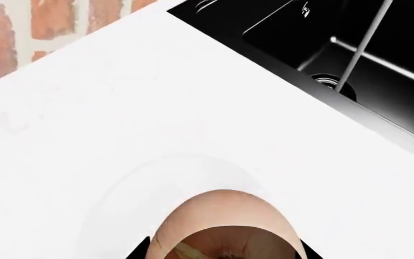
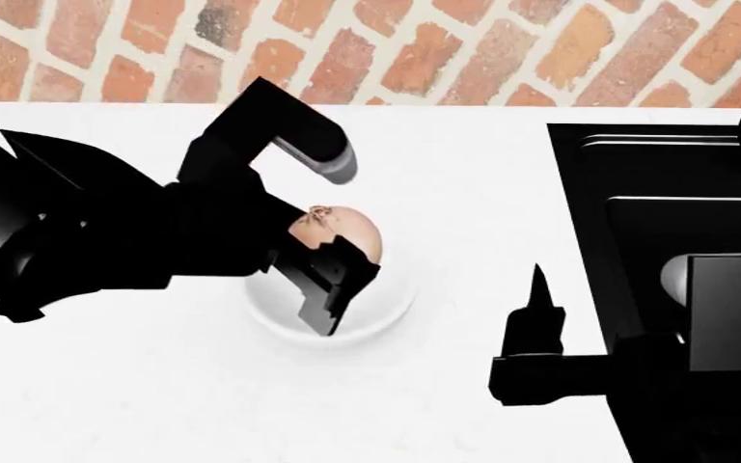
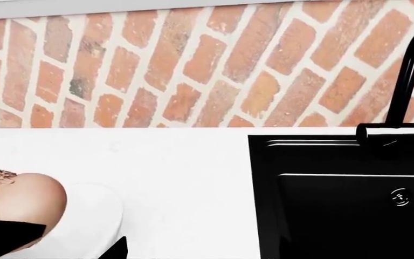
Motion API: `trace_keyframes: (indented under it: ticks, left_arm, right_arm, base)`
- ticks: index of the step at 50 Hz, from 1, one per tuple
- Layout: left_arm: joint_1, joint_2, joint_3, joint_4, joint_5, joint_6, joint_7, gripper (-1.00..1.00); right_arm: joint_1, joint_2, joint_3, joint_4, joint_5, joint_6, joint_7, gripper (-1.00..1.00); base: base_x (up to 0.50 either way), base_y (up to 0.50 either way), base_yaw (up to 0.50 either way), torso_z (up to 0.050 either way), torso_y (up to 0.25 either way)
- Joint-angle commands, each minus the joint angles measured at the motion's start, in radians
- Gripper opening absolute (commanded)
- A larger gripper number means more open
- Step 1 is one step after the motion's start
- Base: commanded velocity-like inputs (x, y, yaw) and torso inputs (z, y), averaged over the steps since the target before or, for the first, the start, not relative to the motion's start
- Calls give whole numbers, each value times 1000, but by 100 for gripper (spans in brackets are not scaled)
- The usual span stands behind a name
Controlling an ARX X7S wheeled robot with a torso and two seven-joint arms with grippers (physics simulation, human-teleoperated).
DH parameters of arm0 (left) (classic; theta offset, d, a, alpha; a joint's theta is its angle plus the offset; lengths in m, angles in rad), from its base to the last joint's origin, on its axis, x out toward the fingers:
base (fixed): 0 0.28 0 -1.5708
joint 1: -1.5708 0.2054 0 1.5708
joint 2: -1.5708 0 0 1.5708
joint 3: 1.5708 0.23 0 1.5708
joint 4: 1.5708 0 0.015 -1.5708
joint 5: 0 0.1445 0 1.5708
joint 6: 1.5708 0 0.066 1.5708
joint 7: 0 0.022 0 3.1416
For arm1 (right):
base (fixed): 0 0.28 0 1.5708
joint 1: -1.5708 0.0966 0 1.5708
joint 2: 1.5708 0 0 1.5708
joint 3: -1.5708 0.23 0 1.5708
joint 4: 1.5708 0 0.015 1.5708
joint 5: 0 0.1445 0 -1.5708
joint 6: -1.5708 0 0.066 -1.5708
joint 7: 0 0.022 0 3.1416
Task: Pick the oranges and zucchinis from the sink and place them in one bowl. Place the onion in the other bowl. Then turn off the sink faucet.
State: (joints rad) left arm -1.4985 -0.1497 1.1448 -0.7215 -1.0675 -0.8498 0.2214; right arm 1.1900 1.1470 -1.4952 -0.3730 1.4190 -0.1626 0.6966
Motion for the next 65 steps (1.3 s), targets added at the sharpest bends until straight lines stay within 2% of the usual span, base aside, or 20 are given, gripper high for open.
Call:
trace_keyframes:
  ticks: [1,2,3,20,28,37,40,43,44,47,50,51,52,53,57,59,65]
  left_arm:
    - [-6,26,12,-45,2,4,14,-100]
    - [-7,28,12,-47,2,5,14,-100]
    - [-6,30,14,-49,5,7,15,100]
    - [-24,25,5,-40,-1,9,10,100]
    - [-40,-28,-34,29,-33,2,-25,100]
    - [29,-185,-134,227,-101,26,-196,100]
    - [84,-245,-155,297,-73,92,-287,100]
    - [157,-359,-218,455,-87,162,-380,100]
    - [175,-381,-237,491,-118,156,-409,100]
    - [256,-460,-319,600,-176,211,-529,100]
    - [315,-506,-359,654,-233,233,-558,100]
    - [335,-535,-346,697,-189,250,-574,100]
    - [368,-553,-380,727,-233,271,-602,100]
    - [389,-578,-365,788,-145,318,-623,100]
    - [459,-616,-368,861,-96,365,-708,100]
    - [490,-627,-378,880,-118,372,-744,100]
    - [533,-657,-399,944,-137,388,-819,100]
  right_arm:
    - [-12,1,1,4,-1,-9,-3,100]
    - [-12,1,1,5,-1,-9,-3,100]
    - [-14,0,1,6,-1,-10,-4,100]
    - [-22,4,5,3,-3,-14,-1,100]
    - [0,7,16,0,1,4,-1,100]
    - [27,9,31,-7,-4,21,0,100]
    - [32,6,34,-7,-6,23,-3,100]
    - [42,0,39,-4,-15,27,-3,100]
    - [62,-6,29,-3,-40,73,3,100]
    - [53,-27,45,31,-29,32,-13,100]
    - [44,-44,37,45,-37,35,-15,100]
    - [52,-47,27,46,-60,65,9,100]
    - [57,-56,20,44,-74,82,9,100]
    - [50,-59,25,46,-60,67,9,100]
    - [42,-58,37,48,-66,33,6,100]
    - [65,-55,33,40,-85,68,8,100]
    - [40,-50,35,39,-86,37,12,100]
  base:
    - [0,0,0,0,0]
    - [0,0,0,0,0]
    - [0,0,0,0,15]
    - [0,0,0,0,0]
    - [0,0,0,0,0]
    - [0,0,0,0,0]
    - [0,0,0,0,0]
    - [0,0,0,0,0]
    - [0,0,0,0,0]
    - [0,0,0,0,0]
    - [0,0,0,0,0]
    - [0,0,0,0,0]
    - [0,0,0,0,0]
    - [0,0,0,0,0]
    - [0,0,0,0,0]
    - [0,0,0,0,0]
    - [0,0,0,0,0]
